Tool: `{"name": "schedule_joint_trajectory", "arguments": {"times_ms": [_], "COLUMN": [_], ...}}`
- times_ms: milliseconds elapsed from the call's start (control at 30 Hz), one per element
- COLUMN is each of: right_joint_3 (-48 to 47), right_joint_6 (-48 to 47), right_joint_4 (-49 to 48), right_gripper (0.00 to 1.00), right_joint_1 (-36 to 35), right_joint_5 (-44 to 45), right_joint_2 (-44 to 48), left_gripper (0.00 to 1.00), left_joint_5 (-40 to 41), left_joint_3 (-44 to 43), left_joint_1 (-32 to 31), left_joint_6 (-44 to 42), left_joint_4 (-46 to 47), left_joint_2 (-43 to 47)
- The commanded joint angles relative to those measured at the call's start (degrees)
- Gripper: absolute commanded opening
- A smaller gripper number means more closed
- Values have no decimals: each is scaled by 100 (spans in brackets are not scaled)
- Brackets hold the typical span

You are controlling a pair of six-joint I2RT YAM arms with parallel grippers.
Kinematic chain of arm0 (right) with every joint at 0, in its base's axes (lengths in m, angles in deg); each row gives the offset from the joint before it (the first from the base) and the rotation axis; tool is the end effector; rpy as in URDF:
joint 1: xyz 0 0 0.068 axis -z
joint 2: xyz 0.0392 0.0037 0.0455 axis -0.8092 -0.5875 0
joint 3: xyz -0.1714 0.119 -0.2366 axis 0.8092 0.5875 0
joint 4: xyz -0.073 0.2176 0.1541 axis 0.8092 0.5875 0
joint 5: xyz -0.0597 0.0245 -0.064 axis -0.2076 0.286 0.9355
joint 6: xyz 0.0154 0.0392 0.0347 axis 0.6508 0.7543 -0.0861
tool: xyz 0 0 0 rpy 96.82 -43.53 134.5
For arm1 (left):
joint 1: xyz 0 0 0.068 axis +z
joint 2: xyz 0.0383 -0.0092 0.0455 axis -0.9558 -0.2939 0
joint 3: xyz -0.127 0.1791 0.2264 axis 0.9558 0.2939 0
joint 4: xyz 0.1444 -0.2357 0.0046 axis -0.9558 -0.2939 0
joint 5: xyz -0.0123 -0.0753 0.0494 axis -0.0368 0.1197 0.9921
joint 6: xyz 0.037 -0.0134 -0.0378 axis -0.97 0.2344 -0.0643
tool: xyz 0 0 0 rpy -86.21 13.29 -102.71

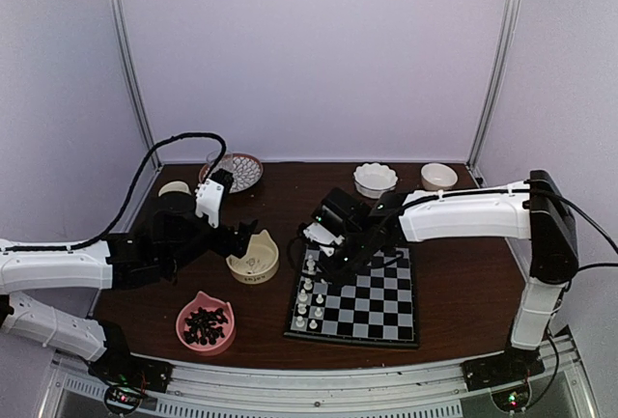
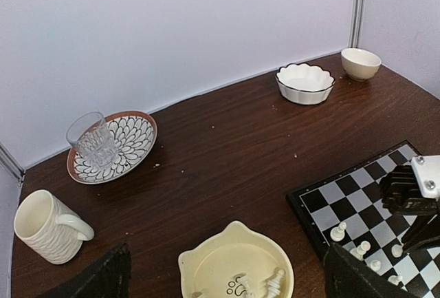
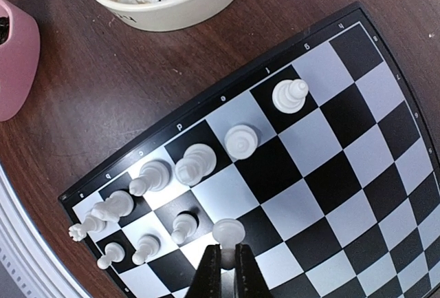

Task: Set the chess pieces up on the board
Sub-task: Place the pawn at e2.

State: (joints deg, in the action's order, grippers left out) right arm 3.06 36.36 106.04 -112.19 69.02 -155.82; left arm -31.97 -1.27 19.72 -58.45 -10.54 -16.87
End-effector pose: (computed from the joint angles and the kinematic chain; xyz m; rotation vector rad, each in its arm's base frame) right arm 0.2129 0.3511 0.2458 -1.1703 2.5369 0.4980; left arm 0.1609 -0.1870 0.2885 0.3514 1.8442 -0.3358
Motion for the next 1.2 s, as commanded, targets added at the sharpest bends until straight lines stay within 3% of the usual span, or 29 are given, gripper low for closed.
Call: {"name": "schedule_joint_trajectory", "arguments": {"times_ms": [0, 533, 1167], "right_joint_3": [-276, -650, -758], "right_joint_6": [-80, -204, -266], "right_joint_4": [106, 238, 468], "right_gripper": [0, 3, 9], "right_joint_1": [-36, -54, -133], "right_joint_5": [191, 249, 267], "right_joint_2": [-261, -849, -888], "left_gripper": [98, 98, 98], "left_joint_5": [117, 124, 125], "left_joint_3": [-157, -218, -302], "left_joint_1": [42, 37, 38], "left_joint_6": [148, 175, 203], "left_joint_4": [39, -44, -113], "left_joint_2": [42, -53, -222]}}
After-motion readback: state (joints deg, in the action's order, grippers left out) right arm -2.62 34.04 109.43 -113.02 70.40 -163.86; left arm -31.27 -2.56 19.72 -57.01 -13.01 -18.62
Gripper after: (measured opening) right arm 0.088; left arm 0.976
